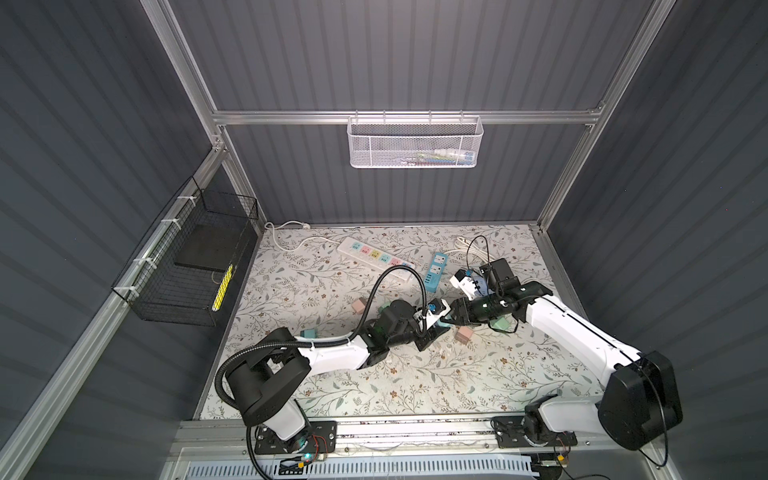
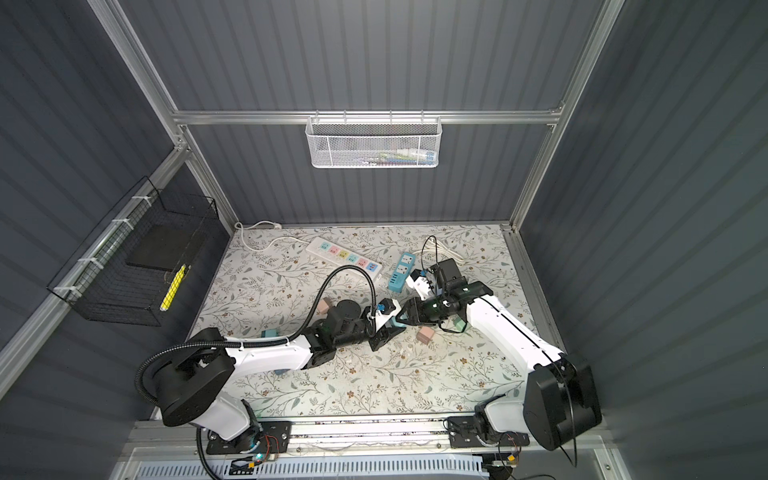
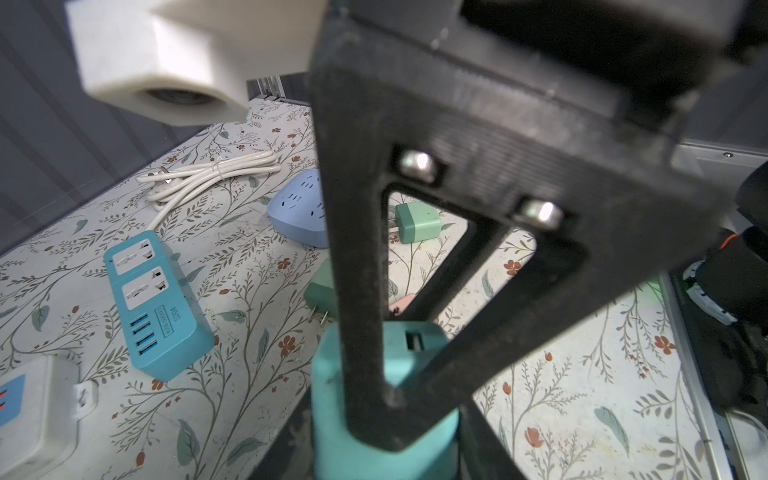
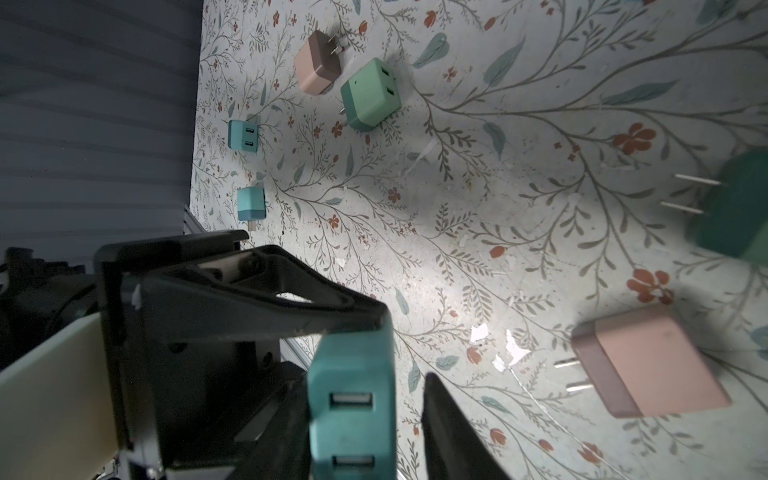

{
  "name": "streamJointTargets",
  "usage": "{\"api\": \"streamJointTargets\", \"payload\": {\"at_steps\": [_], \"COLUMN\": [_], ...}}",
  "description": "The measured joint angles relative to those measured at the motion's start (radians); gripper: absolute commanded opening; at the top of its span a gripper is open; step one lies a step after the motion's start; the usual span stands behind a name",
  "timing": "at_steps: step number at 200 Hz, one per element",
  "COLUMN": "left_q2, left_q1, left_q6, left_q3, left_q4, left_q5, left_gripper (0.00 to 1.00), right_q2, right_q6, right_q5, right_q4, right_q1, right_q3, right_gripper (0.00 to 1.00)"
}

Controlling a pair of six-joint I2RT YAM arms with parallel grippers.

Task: Insert the plug
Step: 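Carry the teal adapter toward the right gripper while the right gripper grasps it, then carry the teal adapter over the socket cube with the right gripper while the left withdraws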

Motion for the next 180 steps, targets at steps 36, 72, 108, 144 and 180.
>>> {"api": "streamJointTargets", "payload": {"at_steps": [36,72,108,144,180], "left_q2": [0.007,0.009,-0.042,-0.162,-0.229], "left_q1": [0.002,0.002,0.006,0.007,0.017], "left_q6": [0.0,-0.012,-0.066,-0.119,-0.151], "left_q3": [0.017,0.027,0.013,0.005,0.028], "left_q4": [-0.021,-0.009,0.016,0.02,-0.032], "left_q5": [0.004,-0.058,-0.203,-0.336,-0.468], "left_gripper": [0.43,0.68,0.73,0.79,0.9], "right_q2": [0.005,0.005,0.006,0.065,0.161], "right_q6": [-0.019,-0.019,-0.037,-0.068,-0.144], "right_q5": [0.002,0.097,0.32,0.504,0.625], "right_q4": [-0.002,-0.015,-0.018,0.032,0.055], "right_q1": [0.005,0.006,-0.02,-0.119,-0.198], "right_q3": [0.01,0.036,0.082,0.128,0.208], "right_gripper": [0.24,0.19,0.17,0.16,0.17]}}
